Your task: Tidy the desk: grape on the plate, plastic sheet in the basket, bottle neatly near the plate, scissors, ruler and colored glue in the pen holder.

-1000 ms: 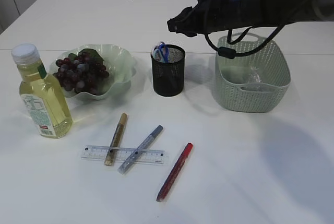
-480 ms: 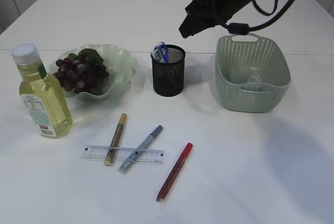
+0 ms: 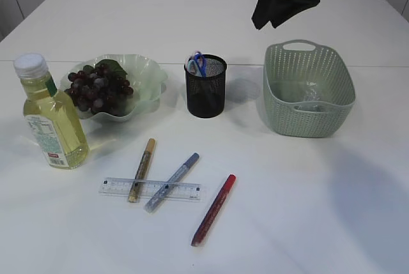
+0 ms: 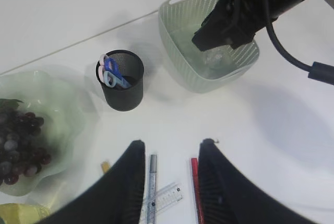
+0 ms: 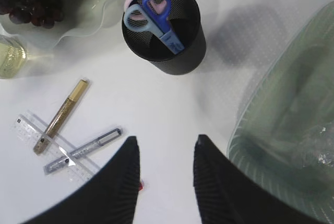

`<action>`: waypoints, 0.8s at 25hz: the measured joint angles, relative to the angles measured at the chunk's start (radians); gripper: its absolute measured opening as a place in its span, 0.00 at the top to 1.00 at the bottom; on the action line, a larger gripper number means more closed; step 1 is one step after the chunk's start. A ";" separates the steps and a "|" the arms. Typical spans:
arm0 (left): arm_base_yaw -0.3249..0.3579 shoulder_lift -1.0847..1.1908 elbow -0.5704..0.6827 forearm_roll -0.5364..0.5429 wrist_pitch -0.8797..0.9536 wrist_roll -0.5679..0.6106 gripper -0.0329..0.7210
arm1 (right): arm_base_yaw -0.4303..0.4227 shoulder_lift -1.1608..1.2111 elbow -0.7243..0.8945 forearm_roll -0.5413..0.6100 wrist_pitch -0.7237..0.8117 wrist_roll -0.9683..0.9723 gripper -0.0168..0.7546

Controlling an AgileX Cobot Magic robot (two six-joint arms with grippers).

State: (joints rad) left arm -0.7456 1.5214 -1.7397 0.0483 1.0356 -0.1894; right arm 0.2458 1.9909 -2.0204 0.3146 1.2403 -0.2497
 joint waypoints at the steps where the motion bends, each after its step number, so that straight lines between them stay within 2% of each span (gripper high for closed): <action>1: 0.000 -0.015 0.000 -0.002 0.007 0.000 0.62 | 0.002 -0.008 0.000 -0.001 0.002 0.008 0.56; 3: 0.000 -0.044 0.000 -0.012 0.032 0.000 0.62 | 0.011 -0.027 0.000 -0.005 0.002 0.018 0.50; 6: 0.000 -0.095 0.000 -0.021 0.072 -0.016 0.62 | 0.041 -0.058 0.000 -0.011 0.004 0.018 0.45; 10: 0.000 -0.179 0.000 0.005 0.115 -0.060 0.61 | 0.116 -0.082 -0.002 -0.016 0.004 0.011 0.45; 16: 0.000 -0.306 -0.004 0.067 0.227 -0.090 0.49 | 0.270 -0.082 -0.002 -0.051 0.007 -0.015 0.44; 20: 0.000 -0.364 -0.004 0.072 0.234 -0.090 0.46 | 0.355 -0.082 -0.002 -0.105 0.007 -0.036 0.44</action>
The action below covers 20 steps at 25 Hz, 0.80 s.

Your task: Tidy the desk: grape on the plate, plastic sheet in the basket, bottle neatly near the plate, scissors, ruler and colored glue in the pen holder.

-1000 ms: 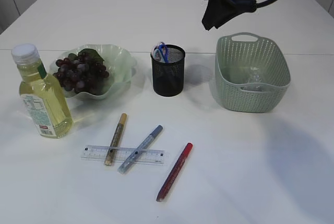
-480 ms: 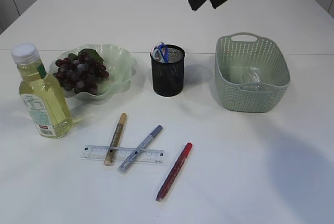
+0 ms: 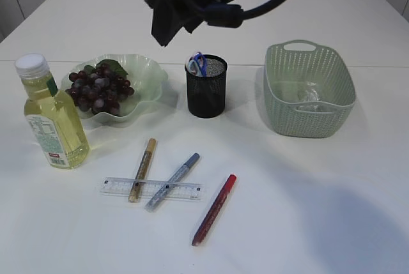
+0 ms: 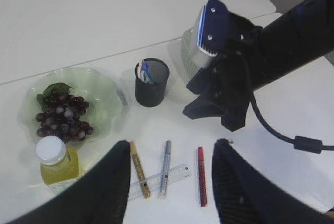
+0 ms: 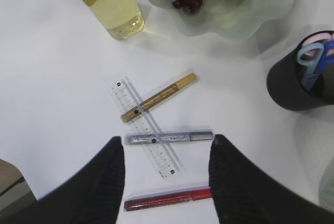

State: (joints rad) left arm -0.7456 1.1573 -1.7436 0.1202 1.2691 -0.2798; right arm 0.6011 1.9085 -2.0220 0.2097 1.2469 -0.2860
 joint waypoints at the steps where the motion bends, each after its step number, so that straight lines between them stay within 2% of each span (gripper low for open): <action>1: 0.000 -0.012 0.000 0.000 0.000 0.000 0.46 | 0.013 0.000 0.000 -0.011 0.000 -0.005 0.44; 7: 0.000 -0.086 0.000 0.000 0.002 0.000 0.46 | 0.065 0.004 0.064 -0.068 0.000 -0.041 0.44; 12: 0.000 -0.137 0.004 0.005 0.005 0.000 0.46 | 0.071 0.048 0.074 -0.090 0.002 -0.091 0.44; 15: 0.000 -0.177 0.069 0.050 0.005 -0.022 0.46 | 0.072 0.075 0.078 -0.090 0.002 -0.100 0.44; 20: 0.000 -0.209 0.190 0.168 0.005 -0.133 0.46 | 0.094 0.096 0.080 -0.086 0.000 -0.104 0.44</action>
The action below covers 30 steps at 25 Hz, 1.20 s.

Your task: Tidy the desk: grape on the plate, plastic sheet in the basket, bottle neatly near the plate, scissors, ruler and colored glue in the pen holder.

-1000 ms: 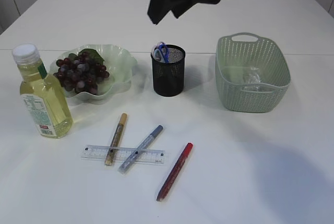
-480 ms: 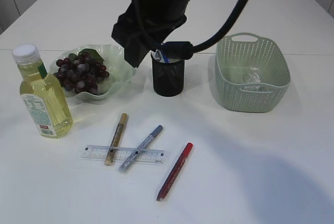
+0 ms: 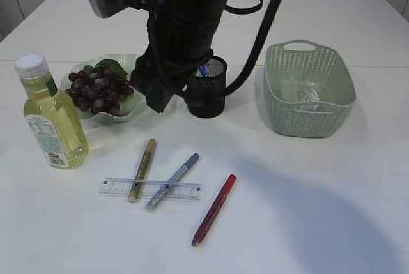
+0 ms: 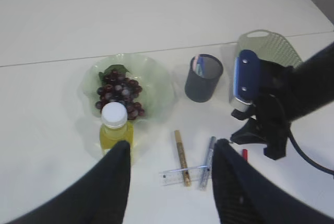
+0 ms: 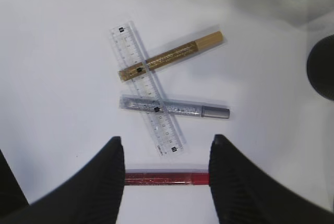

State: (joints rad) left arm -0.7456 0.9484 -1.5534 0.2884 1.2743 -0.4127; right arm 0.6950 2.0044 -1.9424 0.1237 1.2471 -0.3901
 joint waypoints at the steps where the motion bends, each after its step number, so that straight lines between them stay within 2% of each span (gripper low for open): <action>1: 0.000 -0.002 0.012 0.026 0.000 -0.028 0.46 | 0.008 0.000 0.000 0.002 0.000 0.000 0.44; 3: 0.000 -0.015 0.032 0.063 0.000 -0.062 0.47 | 0.022 0.001 0.000 0.004 0.000 -0.001 0.44; 11: 0.000 -0.019 0.072 0.096 0.000 -0.052 0.51 | 0.059 0.018 0.000 0.006 0.000 -0.002 0.44; 18: 0.000 -0.003 0.127 -0.102 0.000 0.039 0.52 | 0.059 0.018 0.000 -0.014 0.000 -0.007 0.44; 30: 0.000 0.001 0.172 -0.210 0.000 0.050 0.52 | 0.059 0.142 0.000 -0.006 -0.004 -0.144 0.44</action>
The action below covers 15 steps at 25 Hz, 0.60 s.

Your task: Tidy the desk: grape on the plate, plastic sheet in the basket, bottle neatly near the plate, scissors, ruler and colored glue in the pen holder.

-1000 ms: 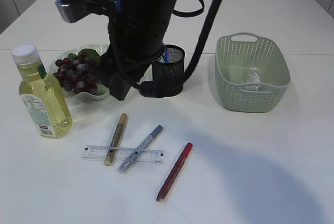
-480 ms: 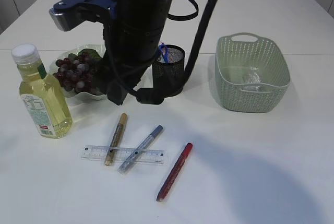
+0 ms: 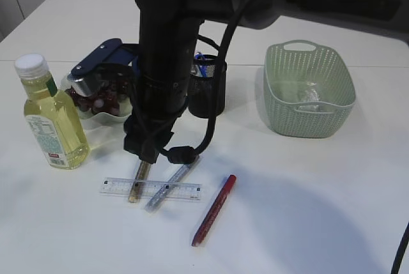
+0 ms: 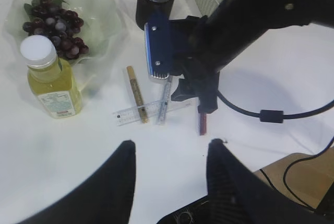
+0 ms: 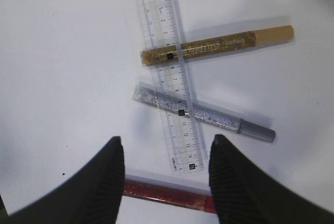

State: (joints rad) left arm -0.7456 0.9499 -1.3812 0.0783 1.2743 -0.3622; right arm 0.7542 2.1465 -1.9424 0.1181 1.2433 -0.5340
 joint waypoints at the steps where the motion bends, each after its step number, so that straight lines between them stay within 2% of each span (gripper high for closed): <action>1: 0.000 0.000 0.000 -0.002 0.000 0.000 0.52 | 0.000 0.010 0.000 0.000 0.000 -0.014 0.44; 10: 0.000 -0.002 0.000 -0.006 0.000 0.000 0.53 | 0.000 0.073 0.000 0.040 -0.011 -0.040 0.44; 15: 0.000 -0.002 0.000 -0.006 0.000 0.000 0.54 | 0.000 0.091 0.000 0.065 -0.069 -0.041 0.44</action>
State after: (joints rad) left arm -0.7456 0.9480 -1.3812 0.0723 1.2743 -0.3622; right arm 0.7542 2.2374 -1.9424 0.1826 1.1740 -0.5748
